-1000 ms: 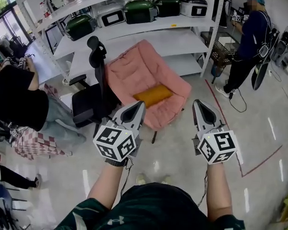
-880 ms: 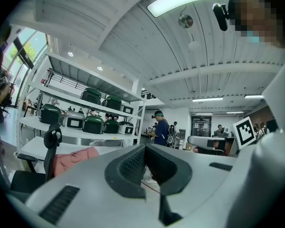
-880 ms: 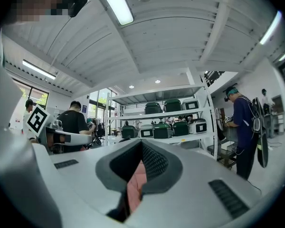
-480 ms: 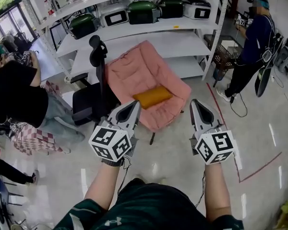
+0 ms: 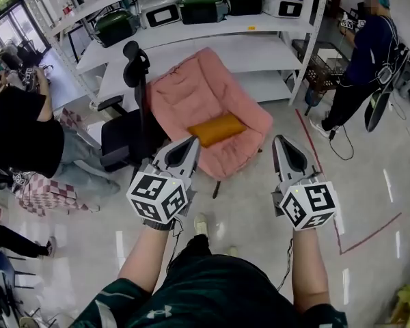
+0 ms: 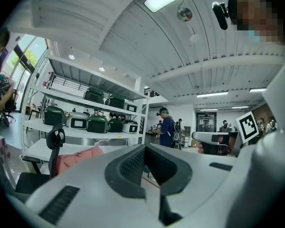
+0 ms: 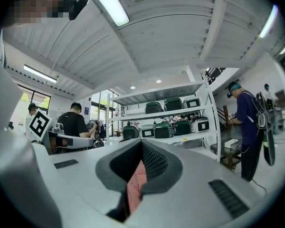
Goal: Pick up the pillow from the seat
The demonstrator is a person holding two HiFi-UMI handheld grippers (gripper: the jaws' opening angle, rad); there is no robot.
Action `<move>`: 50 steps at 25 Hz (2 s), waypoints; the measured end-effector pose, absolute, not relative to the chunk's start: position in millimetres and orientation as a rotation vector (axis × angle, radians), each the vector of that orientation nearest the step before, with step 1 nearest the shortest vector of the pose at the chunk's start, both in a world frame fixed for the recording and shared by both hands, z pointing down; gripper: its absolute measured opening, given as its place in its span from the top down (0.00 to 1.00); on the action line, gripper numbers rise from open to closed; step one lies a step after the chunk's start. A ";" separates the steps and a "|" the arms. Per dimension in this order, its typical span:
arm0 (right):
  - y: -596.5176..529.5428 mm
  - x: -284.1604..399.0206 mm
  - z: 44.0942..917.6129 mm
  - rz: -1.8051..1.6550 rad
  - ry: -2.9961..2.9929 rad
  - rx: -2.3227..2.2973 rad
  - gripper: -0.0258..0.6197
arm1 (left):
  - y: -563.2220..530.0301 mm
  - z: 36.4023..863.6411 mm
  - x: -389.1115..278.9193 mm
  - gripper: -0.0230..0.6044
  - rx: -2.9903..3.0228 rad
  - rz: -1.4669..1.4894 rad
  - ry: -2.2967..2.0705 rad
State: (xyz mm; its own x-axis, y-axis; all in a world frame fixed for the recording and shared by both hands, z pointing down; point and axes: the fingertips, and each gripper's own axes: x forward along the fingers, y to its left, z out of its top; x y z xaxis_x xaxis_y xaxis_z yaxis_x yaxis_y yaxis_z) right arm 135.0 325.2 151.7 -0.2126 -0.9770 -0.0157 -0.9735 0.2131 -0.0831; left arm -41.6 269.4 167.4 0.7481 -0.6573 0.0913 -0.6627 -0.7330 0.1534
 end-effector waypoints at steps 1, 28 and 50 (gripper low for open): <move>320.4 134.5 154.4 -0.088 2.395 -1.934 0.96 | 264.6 172.1 -41.0 0.95 2.771 0.056 -1.051; 84.2 99.7 224.6 -0.139 2.225 -2.133 0.96 | 17.5 307.9 -49.2 0.95 2.739 0.231 -0.850; -72.5 75.8 341.9 -0.385 2.533 -1.864 0.96 | -63.4 502.9 -25.4 0.95 2.514 0.523 -0.947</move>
State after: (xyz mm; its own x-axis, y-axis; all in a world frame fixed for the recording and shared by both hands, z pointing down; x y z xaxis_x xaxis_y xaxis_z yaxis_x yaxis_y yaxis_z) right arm 75.8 -72.5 341.9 -0.3073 -0.9373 0.1645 -0.9438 0.2781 -0.1787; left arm -25.4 -63.4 502.9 0.7001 -0.5347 0.4733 -0.6854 -0.6892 0.2351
